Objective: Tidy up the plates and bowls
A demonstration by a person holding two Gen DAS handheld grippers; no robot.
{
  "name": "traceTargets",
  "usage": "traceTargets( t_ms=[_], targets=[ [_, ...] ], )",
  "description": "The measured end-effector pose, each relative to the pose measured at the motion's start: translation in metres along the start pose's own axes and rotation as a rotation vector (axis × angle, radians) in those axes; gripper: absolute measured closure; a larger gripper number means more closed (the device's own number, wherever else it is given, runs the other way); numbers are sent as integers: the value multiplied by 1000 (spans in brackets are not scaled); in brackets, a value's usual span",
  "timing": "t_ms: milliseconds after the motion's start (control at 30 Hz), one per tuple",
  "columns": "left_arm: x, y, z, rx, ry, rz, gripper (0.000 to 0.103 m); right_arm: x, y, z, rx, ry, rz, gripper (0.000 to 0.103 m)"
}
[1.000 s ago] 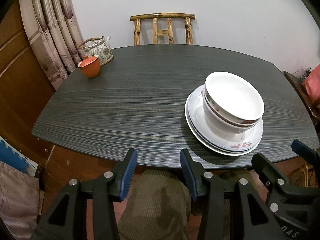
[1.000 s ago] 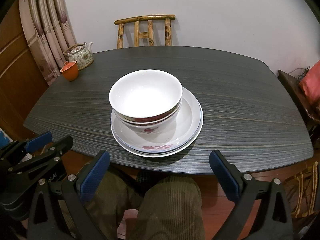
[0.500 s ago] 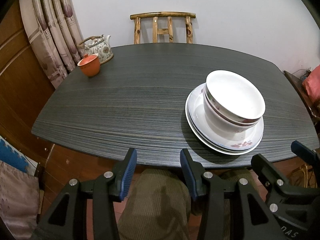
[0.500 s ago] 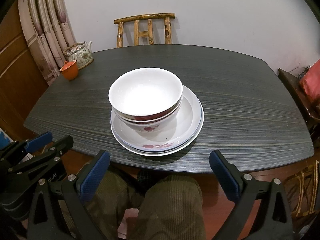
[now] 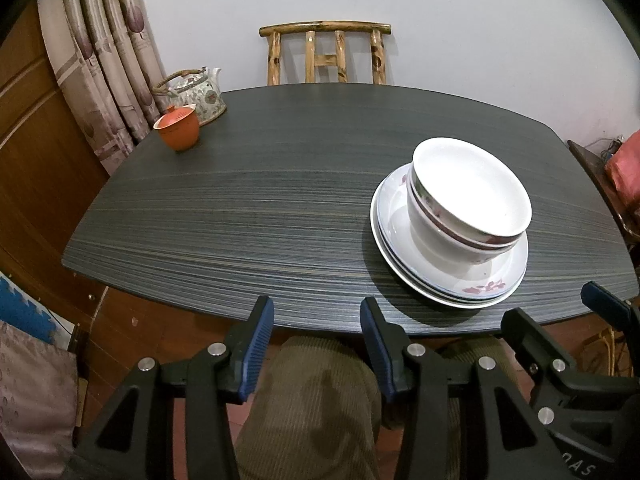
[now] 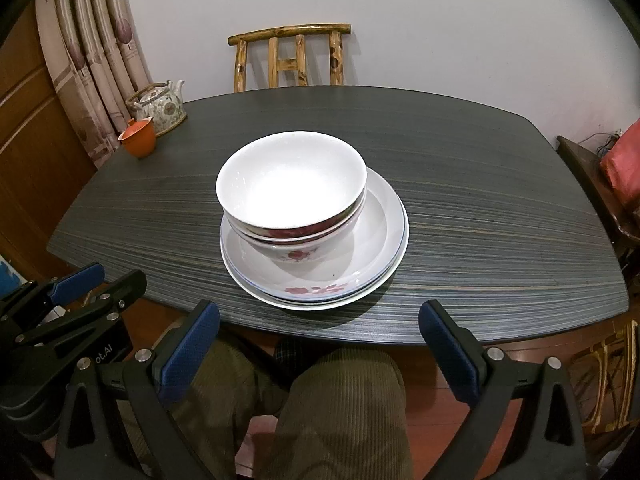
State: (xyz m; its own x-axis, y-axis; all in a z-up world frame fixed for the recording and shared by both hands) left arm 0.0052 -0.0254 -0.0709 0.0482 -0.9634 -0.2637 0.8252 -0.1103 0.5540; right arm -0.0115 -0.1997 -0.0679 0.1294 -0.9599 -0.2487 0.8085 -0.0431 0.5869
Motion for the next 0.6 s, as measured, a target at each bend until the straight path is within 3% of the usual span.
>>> traceTargets(
  t_ms=[600],
  targets=[
    [-3,5,-6,-4,-10,-9,57,1,0,-1,-10,0,-2,4]
  ],
)
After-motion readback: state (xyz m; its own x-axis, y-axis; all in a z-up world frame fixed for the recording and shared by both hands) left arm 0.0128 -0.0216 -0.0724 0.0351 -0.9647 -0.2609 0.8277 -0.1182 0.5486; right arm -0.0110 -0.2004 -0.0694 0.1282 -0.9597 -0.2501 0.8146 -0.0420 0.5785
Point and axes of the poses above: each gripper's, at about its wrist camera, not at the fingertips, and z roughly against the way its jaws point, x to its right, y to its top, the point moved 9 cm from there along -z, roughly the way its jaws point, and after that the axes turned 15 degrees about y, right-handed, at the moved point
